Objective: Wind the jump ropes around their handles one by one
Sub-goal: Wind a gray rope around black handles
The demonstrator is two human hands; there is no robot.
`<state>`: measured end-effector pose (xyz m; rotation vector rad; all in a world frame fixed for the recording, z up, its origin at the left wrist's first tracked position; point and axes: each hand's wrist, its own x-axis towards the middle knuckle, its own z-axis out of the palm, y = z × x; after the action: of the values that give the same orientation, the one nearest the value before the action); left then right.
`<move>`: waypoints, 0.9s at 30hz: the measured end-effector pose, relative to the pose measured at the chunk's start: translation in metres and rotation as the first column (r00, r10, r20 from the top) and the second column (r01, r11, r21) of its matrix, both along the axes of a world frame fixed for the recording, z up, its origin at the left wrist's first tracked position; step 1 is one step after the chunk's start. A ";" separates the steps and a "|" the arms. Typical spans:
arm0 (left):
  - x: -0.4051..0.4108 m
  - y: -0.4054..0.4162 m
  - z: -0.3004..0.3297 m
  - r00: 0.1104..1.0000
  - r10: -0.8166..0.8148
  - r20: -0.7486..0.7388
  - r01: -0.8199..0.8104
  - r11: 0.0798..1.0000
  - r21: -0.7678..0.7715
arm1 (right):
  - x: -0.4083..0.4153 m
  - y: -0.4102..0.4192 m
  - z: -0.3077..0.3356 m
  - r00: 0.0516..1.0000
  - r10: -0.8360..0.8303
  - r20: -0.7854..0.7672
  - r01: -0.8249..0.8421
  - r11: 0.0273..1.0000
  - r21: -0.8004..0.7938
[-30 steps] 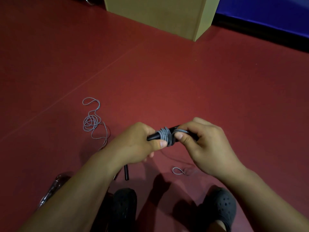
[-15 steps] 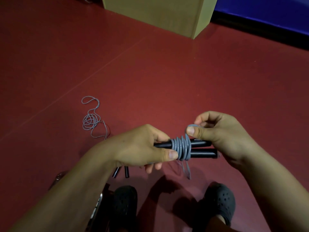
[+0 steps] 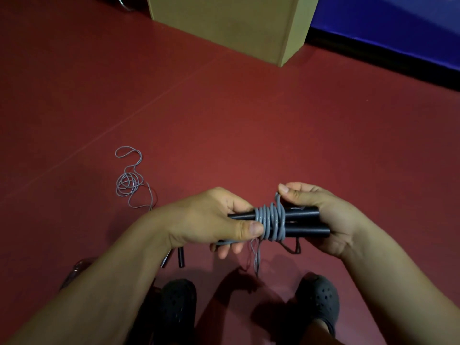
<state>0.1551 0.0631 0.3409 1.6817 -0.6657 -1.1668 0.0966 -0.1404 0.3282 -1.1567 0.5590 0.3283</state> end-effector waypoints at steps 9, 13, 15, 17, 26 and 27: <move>0.000 -0.017 0.000 0.971 0.238 -0.034 -0.240 0.969 -0.065 | -0.010 0.001 -0.012 0.997 -0.055 0.061 0.070 0.956 -0.285; 0.001 -0.025 -0.005 0.911 0.412 -0.006 -0.412 0.911 -0.027 | -0.011 -0.002 -0.012 0.995 -0.092 0.036 0.099 0.950 -0.297; 0.003 -0.026 -0.008 0.878 0.479 0.000 -0.479 0.878 -0.020 | -0.011 -0.003 -0.011 0.994 -0.104 0.025 0.106 0.937 -0.333; 0.005 -0.028 -0.011 0.844 0.537 0.004 -0.537 0.843 -0.028 | -0.010 -0.003 -0.011 0.993 -0.114 0.015 0.111 0.923 -0.367; 0.007 -0.038 -0.005 0.767 0.578 -0.277 -0.626 0.769 -0.128 | -0.006 -0.004 -0.015 0.999 -0.039 0.009 0.039 0.920 -0.390; 0.007 -0.038 -0.004 0.755 0.561 -0.340 -0.631 0.762 -0.142 | -0.004 -0.004 -0.016 0.999 -0.047 0.018 0.050 0.931 -0.363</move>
<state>0.1621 0.0249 0.3369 1.3261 -0.0556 -0.7803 0.0921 -0.1447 0.3121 -1.4981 0.6573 0.1798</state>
